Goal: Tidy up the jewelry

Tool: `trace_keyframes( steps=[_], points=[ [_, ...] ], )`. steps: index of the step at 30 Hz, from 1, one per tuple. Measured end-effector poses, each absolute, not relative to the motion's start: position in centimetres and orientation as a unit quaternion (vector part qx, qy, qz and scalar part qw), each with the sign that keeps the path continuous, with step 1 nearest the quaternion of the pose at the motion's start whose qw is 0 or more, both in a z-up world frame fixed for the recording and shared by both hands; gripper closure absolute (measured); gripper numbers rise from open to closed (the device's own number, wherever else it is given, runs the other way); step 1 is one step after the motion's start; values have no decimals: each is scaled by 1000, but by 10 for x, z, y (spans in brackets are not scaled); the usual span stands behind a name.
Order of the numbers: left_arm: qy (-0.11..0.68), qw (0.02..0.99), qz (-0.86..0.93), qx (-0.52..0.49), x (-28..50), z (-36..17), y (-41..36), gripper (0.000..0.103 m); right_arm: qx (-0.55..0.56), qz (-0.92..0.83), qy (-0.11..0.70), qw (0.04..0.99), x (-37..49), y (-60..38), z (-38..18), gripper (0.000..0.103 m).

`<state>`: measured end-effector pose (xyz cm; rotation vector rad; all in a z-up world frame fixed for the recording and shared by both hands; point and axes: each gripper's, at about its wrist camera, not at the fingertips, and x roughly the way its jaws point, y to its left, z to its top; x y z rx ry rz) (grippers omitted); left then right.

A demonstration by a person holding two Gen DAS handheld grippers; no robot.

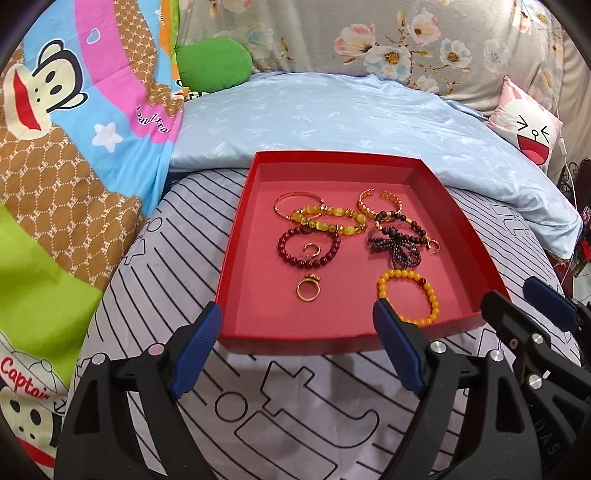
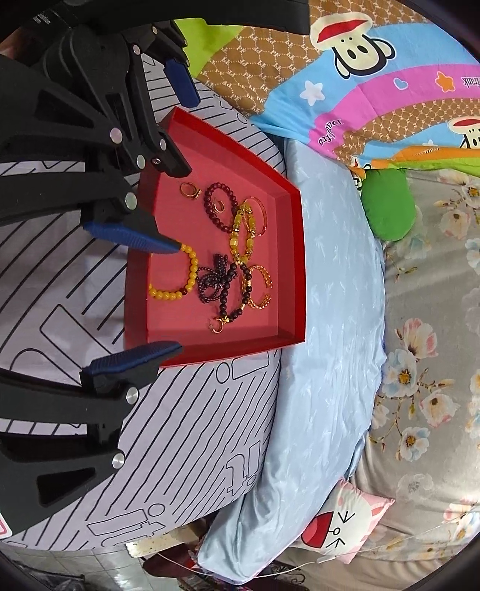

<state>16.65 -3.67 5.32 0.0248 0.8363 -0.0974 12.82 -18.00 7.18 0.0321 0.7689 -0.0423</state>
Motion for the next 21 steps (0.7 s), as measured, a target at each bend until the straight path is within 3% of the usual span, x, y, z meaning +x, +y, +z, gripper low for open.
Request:
trace_keyframes(
  steps=[11,17,21],
  points=[
    [410,912,-34,6,150,46,-28,15,24,-27,378,925,110,-186,66,20],
    [404,914,-30,10,142,44,-26,13,32,-33,377,925,101,-186,60,16],
    [404,914,-30,4,139,42,-23,13,43,-33,379,924,97,-188,56,7]
  ],
)
